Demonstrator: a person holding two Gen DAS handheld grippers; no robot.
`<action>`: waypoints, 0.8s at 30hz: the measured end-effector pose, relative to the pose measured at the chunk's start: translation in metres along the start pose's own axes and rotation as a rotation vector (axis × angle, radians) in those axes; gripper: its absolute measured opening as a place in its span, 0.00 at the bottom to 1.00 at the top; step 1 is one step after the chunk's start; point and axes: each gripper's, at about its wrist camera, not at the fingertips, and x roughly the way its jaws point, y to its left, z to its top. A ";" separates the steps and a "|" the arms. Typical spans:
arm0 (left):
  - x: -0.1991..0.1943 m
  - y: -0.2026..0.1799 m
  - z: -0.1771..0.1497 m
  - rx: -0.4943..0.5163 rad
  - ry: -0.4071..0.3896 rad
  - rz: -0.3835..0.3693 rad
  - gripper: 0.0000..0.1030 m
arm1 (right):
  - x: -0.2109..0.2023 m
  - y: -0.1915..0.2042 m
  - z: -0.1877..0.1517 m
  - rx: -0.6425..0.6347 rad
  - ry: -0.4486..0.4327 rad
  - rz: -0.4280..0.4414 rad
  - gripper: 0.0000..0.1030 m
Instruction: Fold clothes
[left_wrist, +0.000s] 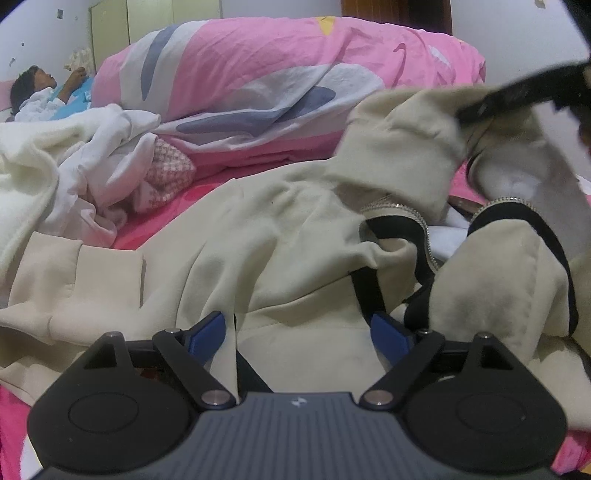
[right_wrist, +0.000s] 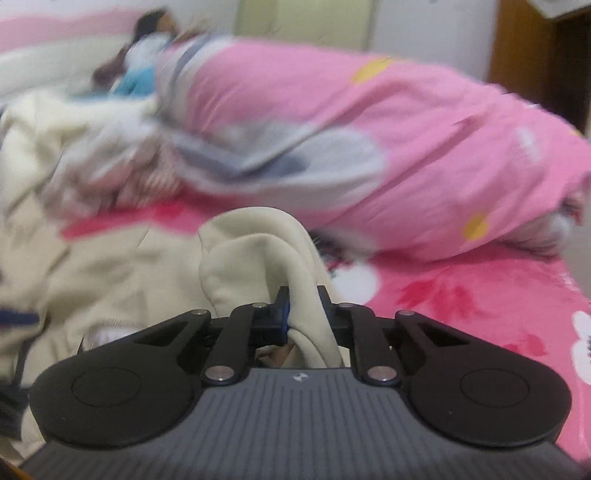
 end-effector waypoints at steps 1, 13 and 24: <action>0.000 0.000 0.000 0.000 0.000 0.001 0.85 | -0.006 -0.010 0.002 0.020 -0.016 -0.020 0.11; 0.000 -0.001 0.001 0.003 0.001 0.007 0.85 | -0.054 -0.137 -0.037 0.240 -0.070 -0.371 0.11; 0.001 0.001 0.001 0.008 0.002 0.006 0.85 | 0.008 -0.188 -0.141 0.409 0.205 -0.461 0.14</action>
